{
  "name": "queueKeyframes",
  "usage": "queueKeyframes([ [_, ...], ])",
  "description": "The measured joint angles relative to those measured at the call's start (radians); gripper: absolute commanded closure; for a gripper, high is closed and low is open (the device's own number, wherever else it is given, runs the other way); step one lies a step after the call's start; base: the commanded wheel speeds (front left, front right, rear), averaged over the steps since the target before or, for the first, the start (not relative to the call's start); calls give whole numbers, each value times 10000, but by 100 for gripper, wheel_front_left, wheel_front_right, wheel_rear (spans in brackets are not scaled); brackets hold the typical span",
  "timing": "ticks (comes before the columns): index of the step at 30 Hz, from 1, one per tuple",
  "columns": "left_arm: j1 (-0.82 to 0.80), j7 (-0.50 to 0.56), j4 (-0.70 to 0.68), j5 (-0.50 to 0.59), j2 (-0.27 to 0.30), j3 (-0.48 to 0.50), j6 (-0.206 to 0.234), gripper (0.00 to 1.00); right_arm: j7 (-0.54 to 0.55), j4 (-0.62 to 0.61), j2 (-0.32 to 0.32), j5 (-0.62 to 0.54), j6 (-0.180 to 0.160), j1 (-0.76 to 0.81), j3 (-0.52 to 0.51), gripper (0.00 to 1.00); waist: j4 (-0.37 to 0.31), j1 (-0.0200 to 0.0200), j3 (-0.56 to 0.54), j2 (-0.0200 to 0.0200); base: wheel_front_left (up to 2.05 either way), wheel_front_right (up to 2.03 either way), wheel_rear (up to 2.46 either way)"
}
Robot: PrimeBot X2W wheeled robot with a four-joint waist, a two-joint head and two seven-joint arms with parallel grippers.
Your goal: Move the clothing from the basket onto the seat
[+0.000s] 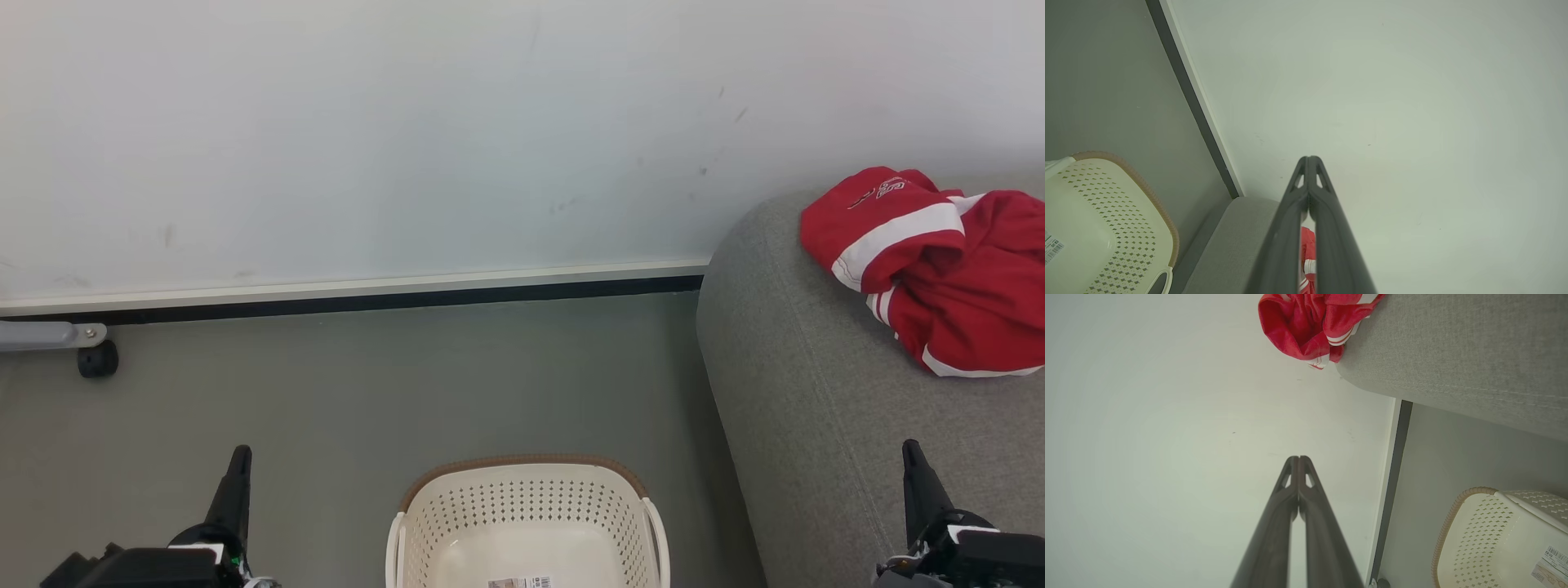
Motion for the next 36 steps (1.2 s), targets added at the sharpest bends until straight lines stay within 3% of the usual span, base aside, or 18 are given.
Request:
queueKeyframes([
  [36,0,0,4,-2,0,0,-2,100,0,-2,0,0,0,0,0,100,0,0,0,0,0,0,0],
])
